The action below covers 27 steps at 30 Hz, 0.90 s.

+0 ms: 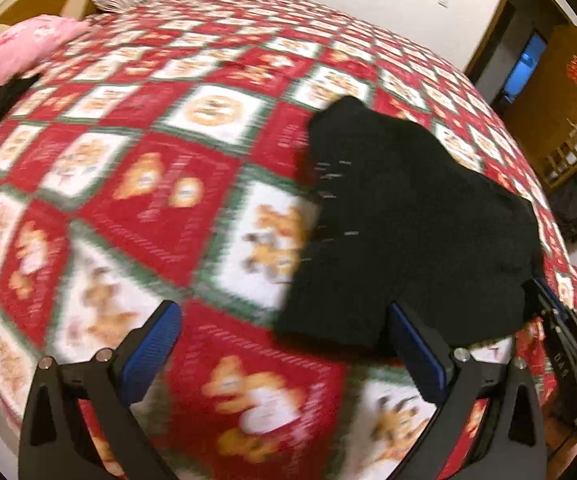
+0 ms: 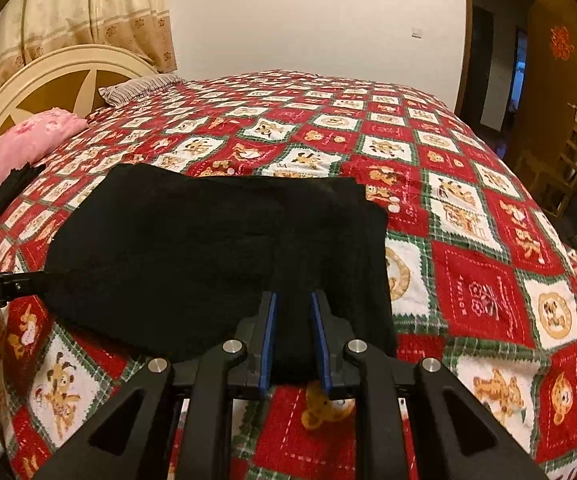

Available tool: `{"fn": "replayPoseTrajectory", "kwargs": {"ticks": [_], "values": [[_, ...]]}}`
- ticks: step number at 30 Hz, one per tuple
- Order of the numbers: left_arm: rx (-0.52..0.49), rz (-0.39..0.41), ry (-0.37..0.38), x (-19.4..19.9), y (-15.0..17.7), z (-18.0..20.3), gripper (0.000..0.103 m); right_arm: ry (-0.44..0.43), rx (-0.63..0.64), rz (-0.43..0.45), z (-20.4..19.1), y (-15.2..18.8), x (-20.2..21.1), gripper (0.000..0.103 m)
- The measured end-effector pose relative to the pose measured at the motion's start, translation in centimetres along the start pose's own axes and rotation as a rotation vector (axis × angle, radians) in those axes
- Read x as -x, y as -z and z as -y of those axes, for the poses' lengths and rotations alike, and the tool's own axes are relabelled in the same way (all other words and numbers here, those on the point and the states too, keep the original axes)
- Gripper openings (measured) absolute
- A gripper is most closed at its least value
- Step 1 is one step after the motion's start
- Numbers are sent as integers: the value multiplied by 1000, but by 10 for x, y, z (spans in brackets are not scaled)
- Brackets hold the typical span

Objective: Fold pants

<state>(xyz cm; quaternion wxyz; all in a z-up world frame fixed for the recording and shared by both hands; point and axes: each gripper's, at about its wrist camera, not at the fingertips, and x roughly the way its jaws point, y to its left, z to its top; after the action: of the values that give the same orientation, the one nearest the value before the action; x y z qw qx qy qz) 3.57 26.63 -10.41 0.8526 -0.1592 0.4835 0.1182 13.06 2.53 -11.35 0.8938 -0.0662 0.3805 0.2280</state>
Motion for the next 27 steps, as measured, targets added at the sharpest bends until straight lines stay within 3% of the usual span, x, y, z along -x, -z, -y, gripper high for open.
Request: {"fn": "replayPoseTrajectory", "kwargs": {"ticks": [4,11,13,18,23,27], "values": [[-24,60,-110,10,-4,-13,103,-15,-24,-3,-1,6,12,19],[-34,102,-108,6,-17,-5,103,-38,-58,32,-5,9,33,19],[-47,92,-145,-5,-19,0,103,-38,-58,29,-6,10,34,19],[-3,25,-139,-30,-20,-2,103,-49,-76,18,-6,13,32,19],[-44,20,-194,-34,-29,9,103,-65,-73,22,-11,15,37,19],[-13,25,-209,-27,-27,6,103,-75,-82,30,-13,18,48,19]]}}
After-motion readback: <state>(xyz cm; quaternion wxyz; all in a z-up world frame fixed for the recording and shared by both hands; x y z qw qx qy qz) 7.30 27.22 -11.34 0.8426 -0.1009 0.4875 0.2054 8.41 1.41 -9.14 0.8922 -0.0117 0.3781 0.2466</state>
